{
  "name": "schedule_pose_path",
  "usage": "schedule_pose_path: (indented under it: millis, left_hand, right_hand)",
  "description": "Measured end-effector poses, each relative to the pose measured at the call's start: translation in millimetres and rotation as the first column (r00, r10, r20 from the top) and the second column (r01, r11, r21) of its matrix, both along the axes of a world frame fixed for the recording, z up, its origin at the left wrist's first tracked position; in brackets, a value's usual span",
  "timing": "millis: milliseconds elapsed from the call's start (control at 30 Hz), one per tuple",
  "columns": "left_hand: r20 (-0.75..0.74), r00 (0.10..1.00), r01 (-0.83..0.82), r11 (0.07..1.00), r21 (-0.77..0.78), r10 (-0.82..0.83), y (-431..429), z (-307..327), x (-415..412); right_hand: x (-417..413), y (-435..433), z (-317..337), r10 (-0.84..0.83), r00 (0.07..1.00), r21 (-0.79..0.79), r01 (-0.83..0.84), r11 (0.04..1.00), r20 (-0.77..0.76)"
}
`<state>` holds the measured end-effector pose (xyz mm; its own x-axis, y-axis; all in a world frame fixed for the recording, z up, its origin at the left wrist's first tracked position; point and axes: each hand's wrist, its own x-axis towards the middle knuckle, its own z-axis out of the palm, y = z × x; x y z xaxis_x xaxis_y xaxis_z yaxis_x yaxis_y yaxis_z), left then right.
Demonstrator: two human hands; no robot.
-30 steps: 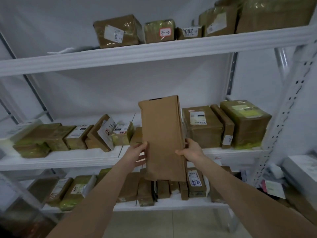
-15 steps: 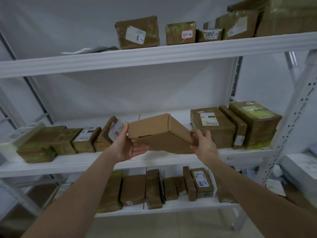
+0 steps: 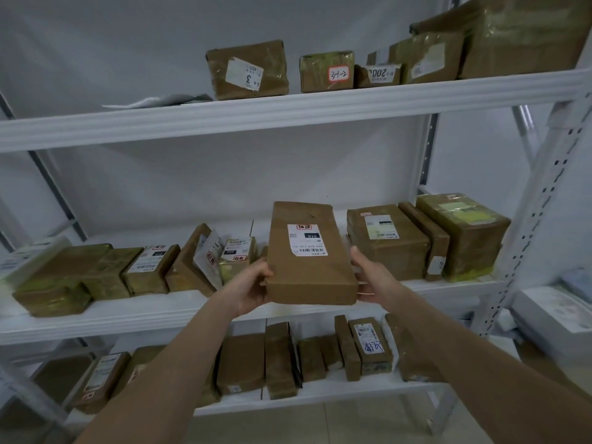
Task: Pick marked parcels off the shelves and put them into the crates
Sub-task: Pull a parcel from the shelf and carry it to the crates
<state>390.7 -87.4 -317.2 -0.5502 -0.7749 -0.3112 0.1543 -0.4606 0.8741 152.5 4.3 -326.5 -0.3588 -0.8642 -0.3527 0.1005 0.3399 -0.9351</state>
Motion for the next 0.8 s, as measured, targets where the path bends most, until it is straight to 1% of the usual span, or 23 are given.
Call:
schedule_pose_path:
  millis: [67,167,233,333,400,467,500,567,600,667,700,800]
  left_hand:
    - [0.010,1.000,0.011,1.000,-0.007,-0.011,3.7,-6.9,-4.8]
    - [0.099,0.995,0.034,0.998,-0.044,-0.030,10.2,-12.0,-9.9]
    - [0.120,0.993,0.016,0.999,-0.041,-0.011,12.2,-14.3,-13.2]
    - [0.102,0.995,-0.003,1.000,-0.031,0.006,13.7,-15.7,-18.0]
    - [0.054,0.996,-0.070,0.998,0.005,0.070,14.6,-17.6,-19.9]
    - [0.020,0.992,-0.125,0.991,0.056,0.124,16.3,-21.0,-21.3]
    - [0.024,0.993,-0.118,0.991,0.066,0.116,17.7,-23.0,-22.6]
    - [0.058,0.997,-0.046,0.998,0.053,0.043,23.3,-25.8,-27.3]
    - [0.070,0.998,-0.003,0.999,0.034,0.001,27.2,-25.8,-31.6]
    - [0.076,0.997,0.035,0.999,-0.007,-0.034,36.1,-22.7,-41.7]
    - [0.076,0.997,0.014,1.000,-0.027,-0.012,40.1,-19.5,-46.9]
    - [0.091,0.988,-0.120,0.990,-0.079,0.127,43.2,-12.7,-53.6]
  right_hand:
    - [-2.2,-0.1,-4.3,0.059,0.998,-0.013,-0.060,0.998,-0.023]
    - [-6.0,-0.2,-14.1,0.042,0.997,-0.023,-0.041,0.999,0.064]
    - [-6.4,1.2,-16.7,0.032,0.995,-0.039,-0.028,0.999,0.098]
    - [-6.0,3.5,-18.2,0.025,0.992,-0.058,-0.018,0.998,0.123]
    - [-4.8,4.0,-17.4,-0.001,0.987,-0.076,0.013,0.997,0.159]
    - [-2.5,1.2,-15.8,-0.036,0.972,-0.110,0.063,0.992,0.234]
    - [0.0,-1.7,-14.0,-0.050,0.957,-0.130,0.091,0.987,0.286]
    - [8.0,-8.8,-10.5,-0.059,0.920,-0.163,0.131,0.978,0.387]
    - [14.1,-12.7,-8.7,-0.043,0.910,-0.178,0.127,0.976,0.411]
    - [28.7,-18.6,-5.1,-0.004,0.918,-0.206,0.093,0.974,0.396]
    - [35.4,-20.5,-4.2,0.009,0.921,-0.214,0.081,0.973,0.390]
    - [47.8,-23.1,-2.2,0.060,0.926,-0.218,0.024,0.976,0.374]
